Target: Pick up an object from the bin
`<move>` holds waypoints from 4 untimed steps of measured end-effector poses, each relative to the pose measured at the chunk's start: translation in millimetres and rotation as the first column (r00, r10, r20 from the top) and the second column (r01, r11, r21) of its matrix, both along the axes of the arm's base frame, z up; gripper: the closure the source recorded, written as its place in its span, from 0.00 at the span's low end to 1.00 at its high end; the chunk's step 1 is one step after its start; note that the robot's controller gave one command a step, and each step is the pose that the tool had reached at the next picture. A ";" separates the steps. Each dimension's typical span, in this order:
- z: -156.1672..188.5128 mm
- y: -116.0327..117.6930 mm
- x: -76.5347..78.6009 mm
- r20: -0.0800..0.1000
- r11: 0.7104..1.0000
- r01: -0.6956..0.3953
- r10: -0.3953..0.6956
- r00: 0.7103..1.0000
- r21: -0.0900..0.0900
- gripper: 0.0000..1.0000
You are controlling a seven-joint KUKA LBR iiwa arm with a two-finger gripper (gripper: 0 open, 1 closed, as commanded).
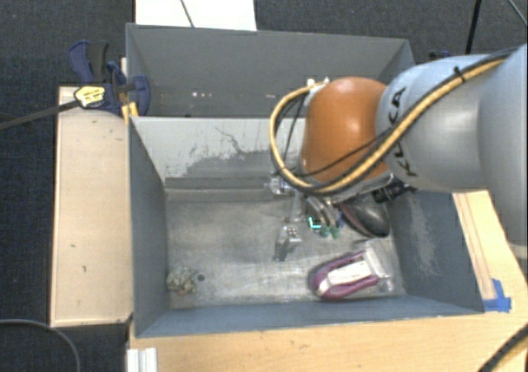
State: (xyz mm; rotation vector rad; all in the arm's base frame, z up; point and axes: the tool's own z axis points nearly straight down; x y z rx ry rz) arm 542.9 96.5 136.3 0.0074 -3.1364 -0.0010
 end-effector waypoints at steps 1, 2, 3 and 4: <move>-7.0 -104.0 1.4 0.004 1.000 -0.028 0.028 1.000 -0.004 0.00; -67.5 -135.2 38.6 0.009 1.000 0.004 -0.004 1.000 -0.001 0.00; -62.1 -133.1 39.5 0.011 1.000 0.004 -0.004 1.000 0.000 1.00; 89.4 -145.1 36.2 0.016 0.990 -0.144 0.144 0.989 -0.003 1.00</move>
Offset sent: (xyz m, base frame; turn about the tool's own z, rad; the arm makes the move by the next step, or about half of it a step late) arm 0.0011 -0.0980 -0.0070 -0.0364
